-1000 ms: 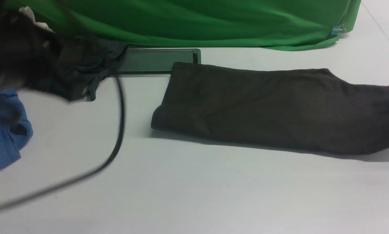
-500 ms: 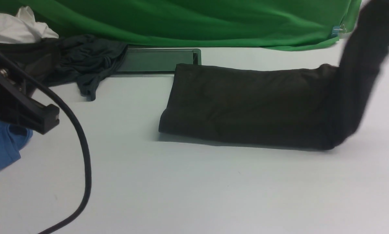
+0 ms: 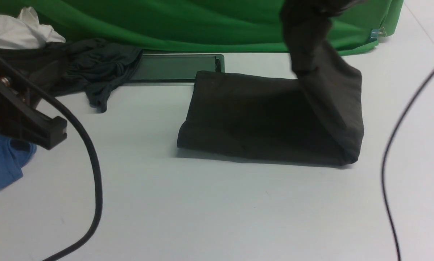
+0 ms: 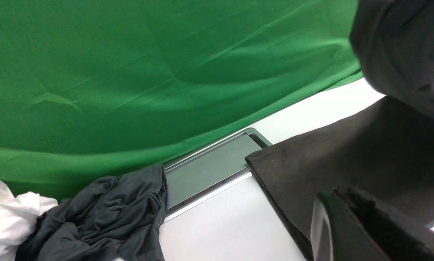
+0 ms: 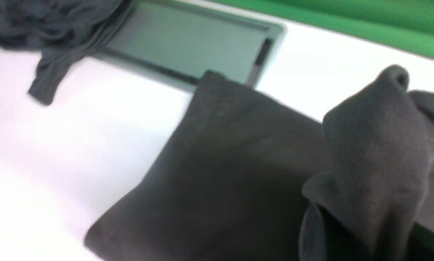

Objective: Fold a long-sleeved shirt on a white desktop.
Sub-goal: 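Fold the right end of the dark garment over onto its left end with the right gripper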

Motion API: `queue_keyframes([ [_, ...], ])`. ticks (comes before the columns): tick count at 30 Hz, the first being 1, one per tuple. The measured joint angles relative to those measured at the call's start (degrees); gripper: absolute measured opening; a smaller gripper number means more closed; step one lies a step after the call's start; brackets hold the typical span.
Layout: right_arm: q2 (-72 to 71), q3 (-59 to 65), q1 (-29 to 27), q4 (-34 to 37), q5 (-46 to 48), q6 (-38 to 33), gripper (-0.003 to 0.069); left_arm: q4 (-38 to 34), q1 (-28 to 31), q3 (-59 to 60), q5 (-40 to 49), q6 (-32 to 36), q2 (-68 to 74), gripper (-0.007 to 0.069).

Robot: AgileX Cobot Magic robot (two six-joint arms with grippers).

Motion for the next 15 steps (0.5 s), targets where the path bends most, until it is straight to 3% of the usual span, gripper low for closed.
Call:
queue_keyframes([
  [10,6.1,-3.9,5.2,2.6,-0.1,-0.3,0.0085,0.0,0.0,0.0,0.0,0.1,0.0,0.0018],
  [15,6.7,-3.9,6.8,4.3,-2.7,0.1,0.0184,0.0,0.0,0.0,0.0,0.1,0.0,0.0018],
])
